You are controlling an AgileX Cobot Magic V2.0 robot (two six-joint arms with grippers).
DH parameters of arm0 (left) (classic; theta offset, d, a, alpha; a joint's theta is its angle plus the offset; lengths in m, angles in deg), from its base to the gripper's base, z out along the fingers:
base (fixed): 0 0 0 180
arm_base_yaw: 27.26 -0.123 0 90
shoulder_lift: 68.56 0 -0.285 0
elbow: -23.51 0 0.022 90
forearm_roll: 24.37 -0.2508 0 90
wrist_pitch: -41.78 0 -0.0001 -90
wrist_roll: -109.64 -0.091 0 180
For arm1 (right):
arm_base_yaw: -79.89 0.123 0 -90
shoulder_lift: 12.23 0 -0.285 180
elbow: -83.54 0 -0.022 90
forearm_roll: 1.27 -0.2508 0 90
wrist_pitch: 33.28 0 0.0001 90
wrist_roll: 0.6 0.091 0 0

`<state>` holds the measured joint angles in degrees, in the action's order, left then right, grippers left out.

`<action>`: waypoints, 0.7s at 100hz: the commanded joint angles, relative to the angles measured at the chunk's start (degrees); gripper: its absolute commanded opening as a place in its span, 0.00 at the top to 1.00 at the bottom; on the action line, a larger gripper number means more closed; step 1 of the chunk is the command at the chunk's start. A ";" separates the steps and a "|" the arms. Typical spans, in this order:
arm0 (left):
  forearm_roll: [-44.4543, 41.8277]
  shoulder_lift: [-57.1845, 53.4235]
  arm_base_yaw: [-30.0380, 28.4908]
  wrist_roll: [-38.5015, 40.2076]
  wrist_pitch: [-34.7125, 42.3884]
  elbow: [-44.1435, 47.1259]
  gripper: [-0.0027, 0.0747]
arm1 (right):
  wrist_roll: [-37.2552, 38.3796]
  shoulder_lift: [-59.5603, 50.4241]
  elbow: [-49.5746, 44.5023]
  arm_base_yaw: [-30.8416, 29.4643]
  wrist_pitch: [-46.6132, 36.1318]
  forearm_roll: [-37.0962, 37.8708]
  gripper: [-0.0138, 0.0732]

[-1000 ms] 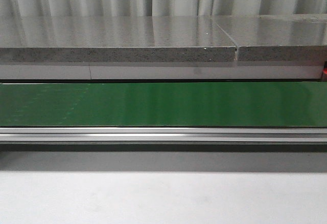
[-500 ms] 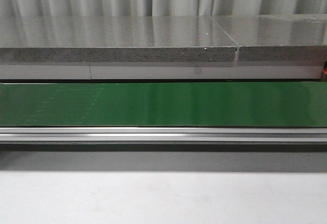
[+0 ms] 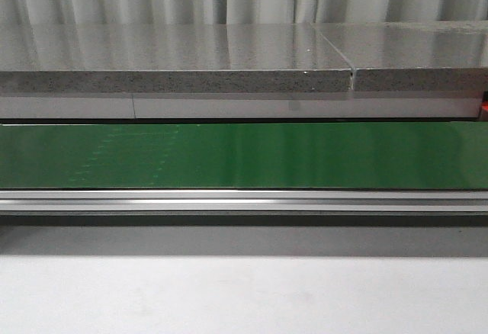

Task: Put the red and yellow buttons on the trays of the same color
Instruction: 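Move the left gripper down over a red push button on the table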

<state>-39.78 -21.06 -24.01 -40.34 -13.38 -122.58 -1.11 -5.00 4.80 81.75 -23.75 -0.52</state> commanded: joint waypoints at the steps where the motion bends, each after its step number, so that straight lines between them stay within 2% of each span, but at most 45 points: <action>1: -2.68 2.99 -1.41 3.63 3.58 -1.83 0.10 | -0.09 -0.85 0.57 0.06 -4.64 0.56 0.92; 42: -0.85 18.65 -14.69 5.50 10.64 -1.83 0.10 | -0.09 -0.85 0.57 0.06 -4.64 0.56 0.92; 70: -0.85 27.89 -20.34 5.50 13.96 -1.83 0.10 | -0.09 -0.85 0.57 0.06 -4.64 0.56 0.92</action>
<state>-40.22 5.32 -43.25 -35.42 -3.07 -122.58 -1.11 -5.00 4.80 81.75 -23.75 -0.52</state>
